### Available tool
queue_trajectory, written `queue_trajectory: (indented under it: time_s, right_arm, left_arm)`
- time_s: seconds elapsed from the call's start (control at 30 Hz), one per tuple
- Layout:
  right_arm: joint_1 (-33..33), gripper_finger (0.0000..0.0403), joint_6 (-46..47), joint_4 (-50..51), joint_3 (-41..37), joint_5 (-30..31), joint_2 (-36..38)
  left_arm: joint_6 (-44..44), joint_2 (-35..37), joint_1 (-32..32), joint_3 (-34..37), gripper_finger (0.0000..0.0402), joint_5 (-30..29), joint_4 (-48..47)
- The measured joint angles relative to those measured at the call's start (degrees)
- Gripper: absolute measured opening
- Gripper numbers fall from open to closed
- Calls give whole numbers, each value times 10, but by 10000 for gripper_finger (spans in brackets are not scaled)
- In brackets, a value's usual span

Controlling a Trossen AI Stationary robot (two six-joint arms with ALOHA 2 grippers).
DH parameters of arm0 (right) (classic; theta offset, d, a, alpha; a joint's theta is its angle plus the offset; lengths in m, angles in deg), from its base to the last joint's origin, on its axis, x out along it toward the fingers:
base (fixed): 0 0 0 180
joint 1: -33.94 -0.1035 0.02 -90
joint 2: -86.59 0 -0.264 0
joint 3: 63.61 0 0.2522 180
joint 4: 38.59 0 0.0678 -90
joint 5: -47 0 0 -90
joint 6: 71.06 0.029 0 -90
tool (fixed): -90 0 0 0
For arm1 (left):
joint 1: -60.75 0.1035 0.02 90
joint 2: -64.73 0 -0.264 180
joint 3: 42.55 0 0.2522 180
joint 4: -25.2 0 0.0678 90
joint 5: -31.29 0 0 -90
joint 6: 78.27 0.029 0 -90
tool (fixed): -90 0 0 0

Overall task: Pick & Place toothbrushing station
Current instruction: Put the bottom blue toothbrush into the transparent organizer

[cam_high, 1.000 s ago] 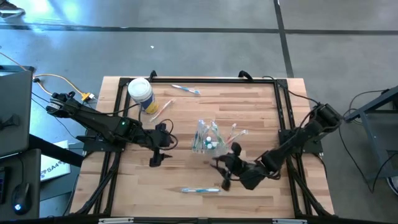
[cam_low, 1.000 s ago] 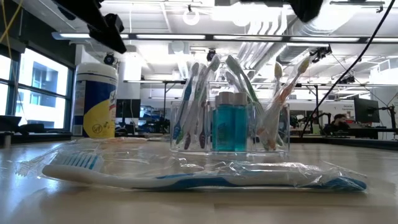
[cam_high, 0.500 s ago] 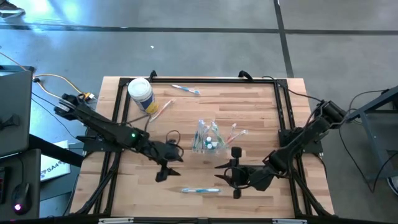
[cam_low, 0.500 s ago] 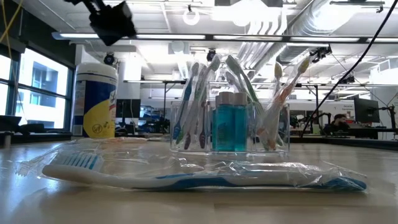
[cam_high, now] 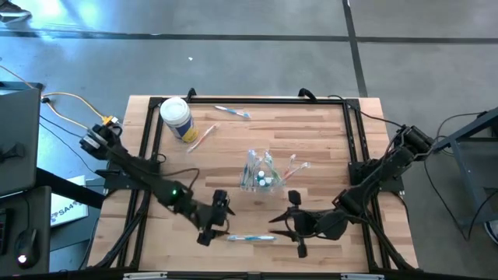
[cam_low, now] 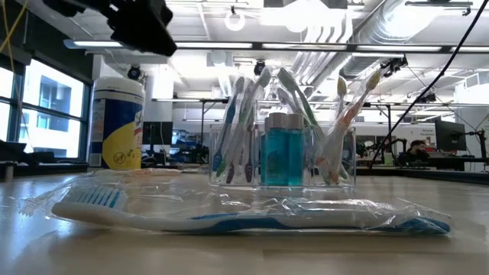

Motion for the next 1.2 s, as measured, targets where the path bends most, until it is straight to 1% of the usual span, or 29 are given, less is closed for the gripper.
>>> queue_trajectory:
  time_s: [0.07, 0.17, 0.3, 0.47, 0.77, 0.9, 1.0, 1.2]
  right_arm:
    - [0, 120, 1, -4, 0, -5, 0]
    - [0, 120, -3, -6, 0, -7, 0]
    - [0, 120, -11, 5, 0, -12, 0]
    - [0, 120, -11, 12, 0, -41, 0]
    - [0, 120, -11, 21, 0, -96, 0]
    - [0, 120, -5, 22, 0, -113, 0]
    - [0, 120, -4, 22, 0, -129, 0]
    - [-1, 120, 6, 23, 0, -158, 0]
  left_arm:
    - [13, -14, -21, 0, 303, -25, 30]
    - [14, -34, -50, 0, 303, -50, 48]
    - [8, -60, -65, 0, 303, -99, 50]
    - [-61, -88, -66, 0, 303, -101, 77]
    - [-62, -146, -66, 0, 303, -94, 181]
    - [-58, -171, -66, 0, 303, -115, 178]
    - [-33, -189, -66, 0, 303, -133, 180]
    - [-49, -229, -54, 0, 303, -131, 179]
